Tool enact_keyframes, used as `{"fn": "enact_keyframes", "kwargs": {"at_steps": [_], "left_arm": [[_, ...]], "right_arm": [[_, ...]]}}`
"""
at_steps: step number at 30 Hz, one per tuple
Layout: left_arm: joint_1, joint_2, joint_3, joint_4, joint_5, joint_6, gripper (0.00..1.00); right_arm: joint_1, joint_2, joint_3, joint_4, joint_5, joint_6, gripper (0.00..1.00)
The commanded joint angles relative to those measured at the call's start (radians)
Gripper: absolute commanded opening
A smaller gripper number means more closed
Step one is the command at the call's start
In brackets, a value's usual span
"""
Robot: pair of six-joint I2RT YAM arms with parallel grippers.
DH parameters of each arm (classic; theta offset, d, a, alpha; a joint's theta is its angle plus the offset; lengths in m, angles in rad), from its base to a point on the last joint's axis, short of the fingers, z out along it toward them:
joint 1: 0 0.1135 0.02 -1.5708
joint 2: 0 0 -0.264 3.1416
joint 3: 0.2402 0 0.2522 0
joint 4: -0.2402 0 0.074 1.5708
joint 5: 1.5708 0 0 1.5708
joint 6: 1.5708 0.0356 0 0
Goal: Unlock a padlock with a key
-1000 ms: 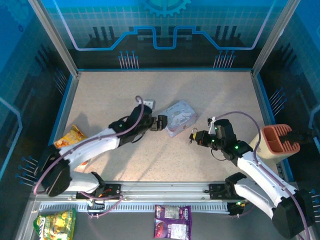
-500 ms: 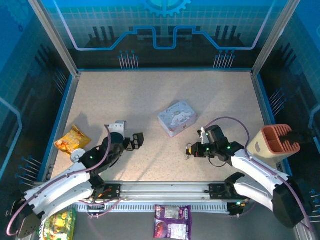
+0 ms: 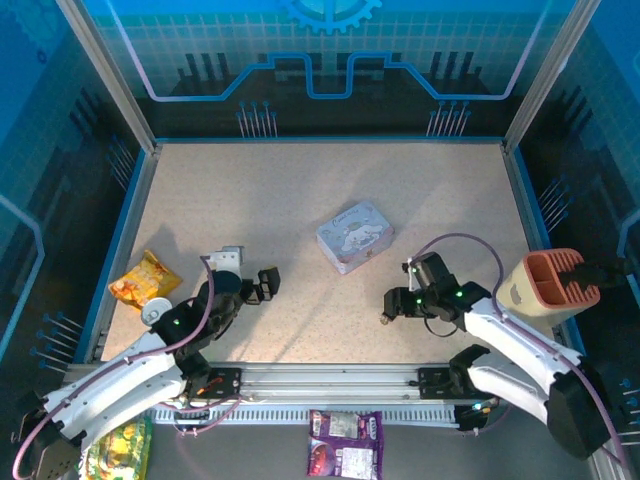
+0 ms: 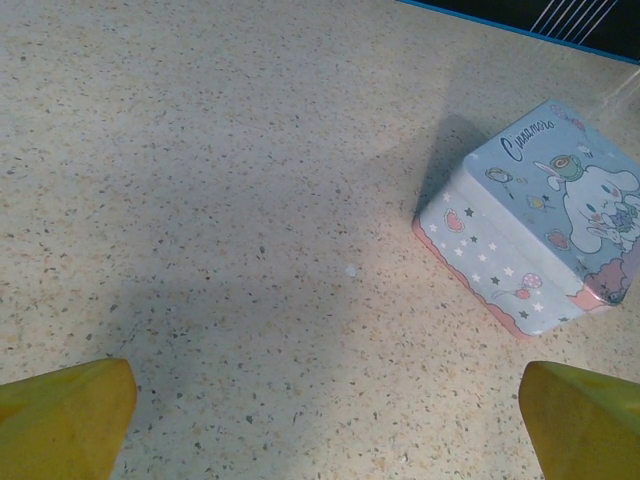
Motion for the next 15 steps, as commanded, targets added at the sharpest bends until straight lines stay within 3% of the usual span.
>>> {"fn": "enact_keyframes", "kwargs": {"at_steps": [1,7,10,15], "left_arm": [[0.008,0.011,0.016,0.006,-0.07,0.022,0.99],[0.012,0.124,0.047,0.169,-0.251,0.196,0.99],[0.016,0.21,0.052,0.293,-0.337,0.324,0.99],[0.034,0.384,-0.031,0.73,-0.371,0.608,0.99]], "right_arm": [[0.003,-0.072,0.072,-0.091,0.091,-0.044,0.54],[-0.018,-0.189,0.148,-0.08,0.263,-0.172,0.62],[-0.032,-0.247,0.152,0.006,0.383,-0.288,0.69],[-0.052,-0.34,0.01,0.331,0.383,-0.49,0.73]]}}
